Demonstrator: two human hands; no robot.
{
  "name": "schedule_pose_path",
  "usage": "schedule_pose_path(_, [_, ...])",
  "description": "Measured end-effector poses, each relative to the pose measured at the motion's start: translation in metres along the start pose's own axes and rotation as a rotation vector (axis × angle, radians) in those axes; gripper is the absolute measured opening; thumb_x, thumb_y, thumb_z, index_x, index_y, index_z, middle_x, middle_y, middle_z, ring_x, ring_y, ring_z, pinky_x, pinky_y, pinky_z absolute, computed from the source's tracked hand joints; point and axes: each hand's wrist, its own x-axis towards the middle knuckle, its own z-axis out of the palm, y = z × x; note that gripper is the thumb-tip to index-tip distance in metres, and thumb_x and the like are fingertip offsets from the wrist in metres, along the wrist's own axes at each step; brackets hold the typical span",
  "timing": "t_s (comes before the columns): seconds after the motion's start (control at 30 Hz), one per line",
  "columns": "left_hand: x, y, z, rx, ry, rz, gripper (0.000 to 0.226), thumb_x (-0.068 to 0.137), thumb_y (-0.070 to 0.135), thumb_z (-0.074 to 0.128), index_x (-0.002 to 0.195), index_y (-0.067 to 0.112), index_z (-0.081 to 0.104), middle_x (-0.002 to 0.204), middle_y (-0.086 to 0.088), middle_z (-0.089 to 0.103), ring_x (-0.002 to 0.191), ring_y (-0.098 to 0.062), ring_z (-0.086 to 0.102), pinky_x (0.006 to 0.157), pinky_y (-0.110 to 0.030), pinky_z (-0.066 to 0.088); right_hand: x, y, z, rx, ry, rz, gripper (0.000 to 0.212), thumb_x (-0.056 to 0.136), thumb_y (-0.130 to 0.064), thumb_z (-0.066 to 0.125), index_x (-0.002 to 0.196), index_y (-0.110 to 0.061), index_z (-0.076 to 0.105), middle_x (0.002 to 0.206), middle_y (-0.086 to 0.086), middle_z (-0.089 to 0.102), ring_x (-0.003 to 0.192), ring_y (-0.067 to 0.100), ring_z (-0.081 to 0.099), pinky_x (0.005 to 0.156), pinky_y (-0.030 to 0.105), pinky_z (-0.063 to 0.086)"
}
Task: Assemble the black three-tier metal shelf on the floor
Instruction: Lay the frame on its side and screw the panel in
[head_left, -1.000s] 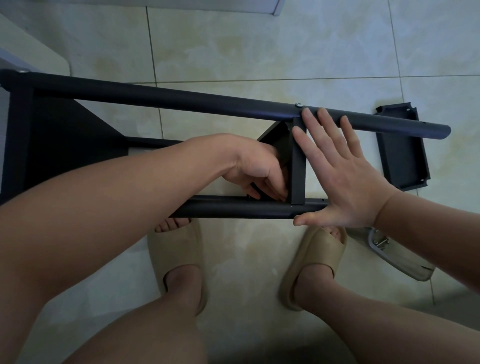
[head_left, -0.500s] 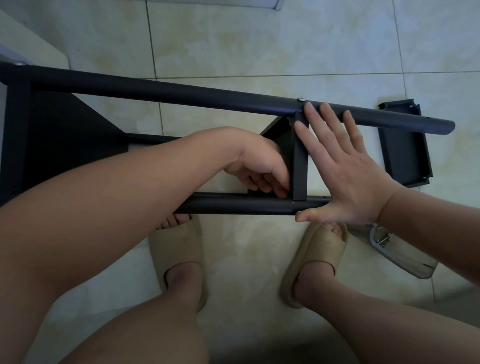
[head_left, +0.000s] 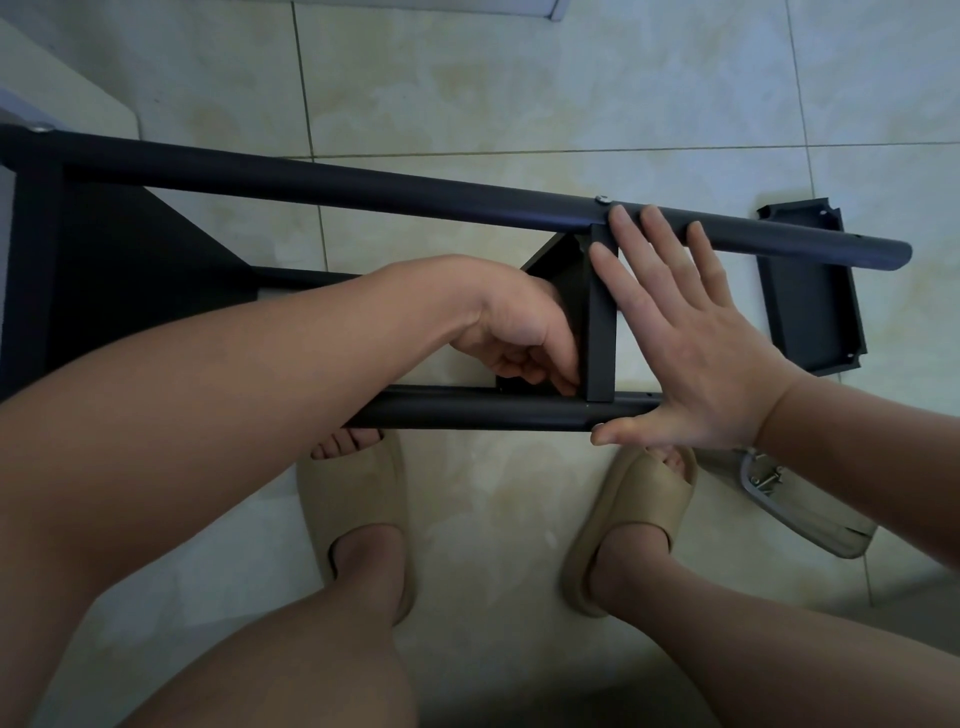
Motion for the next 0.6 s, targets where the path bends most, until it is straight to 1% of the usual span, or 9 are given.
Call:
schedule_pose_path(0.4, [-0.0009,-0.0013,0.001,-0.017,0.009,0.025,0.017,0.084,0.0,0.07,0.079,0.016,0.067,0.064,0.005,0.065,0.063,-0.009,0.05,0.066,-0.022,0.039,-0.0003,0.0004,0.0003,0.002,0.003,0.0,0.13,0.074,-0.098,0.031,0.162,-0.005,0.006,0.169,0.02,-0.001,0.156,0.04,-0.005,0.124,0.062,0.001])
schedule_pose_path(0.53, [-0.0015,0.0001,-0.0017,0.007,-0.02,-0.016,0.009,0.088,0.01,0.068,0.09,0.018,0.069,0.073,0.007,0.07,0.07,-0.01,0.053,0.08,-0.03,0.042,-0.0001,0.0004,0.0004,0.004,-0.001,-0.001,0.131,0.074,-0.097,0.032,0.162,-0.004,0.007,0.169,0.02,-0.001,0.155,0.04,-0.005,0.123,0.064,0.002])
schedule_pose_path(0.6, [-0.0016,0.0,-0.0021,0.017,-0.049,-0.059,0.006,0.091,0.016,0.066,0.089,0.02,0.069,0.075,0.008,0.07,0.073,-0.01,0.053,0.085,-0.032,0.041,0.0002,0.0004,0.0001,0.008,0.001,-0.004,0.13,0.074,-0.097,0.031,0.161,-0.004,0.007,0.169,0.02,-0.001,0.155,0.04,-0.005,0.123,0.064,0.003])
